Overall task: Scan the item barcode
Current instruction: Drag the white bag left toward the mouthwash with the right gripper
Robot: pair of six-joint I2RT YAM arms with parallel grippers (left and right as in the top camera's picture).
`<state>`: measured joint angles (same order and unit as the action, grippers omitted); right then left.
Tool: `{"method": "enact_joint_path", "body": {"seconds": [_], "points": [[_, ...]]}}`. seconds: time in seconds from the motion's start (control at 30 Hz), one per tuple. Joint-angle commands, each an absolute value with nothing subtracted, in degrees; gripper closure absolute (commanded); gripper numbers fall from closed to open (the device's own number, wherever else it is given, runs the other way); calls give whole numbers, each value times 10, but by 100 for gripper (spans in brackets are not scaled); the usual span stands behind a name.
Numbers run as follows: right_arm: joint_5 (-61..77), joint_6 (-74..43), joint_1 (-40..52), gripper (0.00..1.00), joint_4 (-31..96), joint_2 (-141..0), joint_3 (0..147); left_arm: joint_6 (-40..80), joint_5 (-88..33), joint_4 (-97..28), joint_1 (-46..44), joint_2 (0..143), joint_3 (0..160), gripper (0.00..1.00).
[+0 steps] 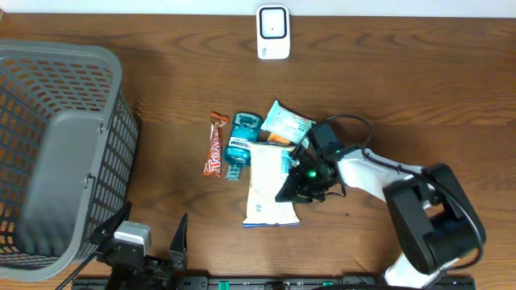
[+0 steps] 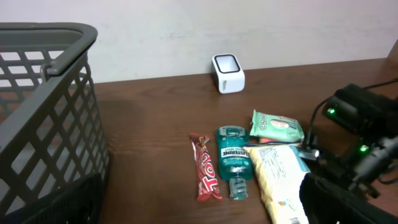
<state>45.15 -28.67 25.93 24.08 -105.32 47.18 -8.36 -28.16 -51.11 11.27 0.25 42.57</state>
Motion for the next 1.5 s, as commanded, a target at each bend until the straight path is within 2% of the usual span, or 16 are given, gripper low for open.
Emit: {"method": "enact_joint_path", "body": {"seconds": [0.0,0.13,0.3,0.47,0.6,0.77,0.83,0.9,0.93,0.97,1.17,1.27,1.47], "points": [[398,-281,256,99,216,-1093,452,-83,-285,-510,115,2,425,0],[441,-242,224,99,192,-1053,458,-83,-285,-510,115,2,425,0],[524,-118,174,99,203,-925,458,-83,-285,-510,115,2,425,0],[584,-83,161,99,212,-832,458,-83,-285,-510,115,2,425,0],[518,-83,161,99,232,-812,458,-83,-285,-510,115,2,425,0],[337,-130,162,98,301,-824,457,-83,-285,-510,115,2,425,0],[323,-146,162,80,309,-828,457,-83,-285,-510,115,2,425,0],[324,-148,165,45,303,-829,457,-83,-285,-510,115,2,425,0],[319,-148,166,7,299,-829,457,-83,-285,-510,115,2,425,0],[311,-154,166,1,295,-829,456,-83,-285,-510,115,2,425,0],[309,-252,177,1,216,-872,417,-83,-285,-510,115,2,425,1],[368,-285,189,1,151,-909,400,-83,-285,-510,115,2,425,0],[368,-373,224,1,107,-984,397,-83,-285,-510,115,2,425,0]]}}
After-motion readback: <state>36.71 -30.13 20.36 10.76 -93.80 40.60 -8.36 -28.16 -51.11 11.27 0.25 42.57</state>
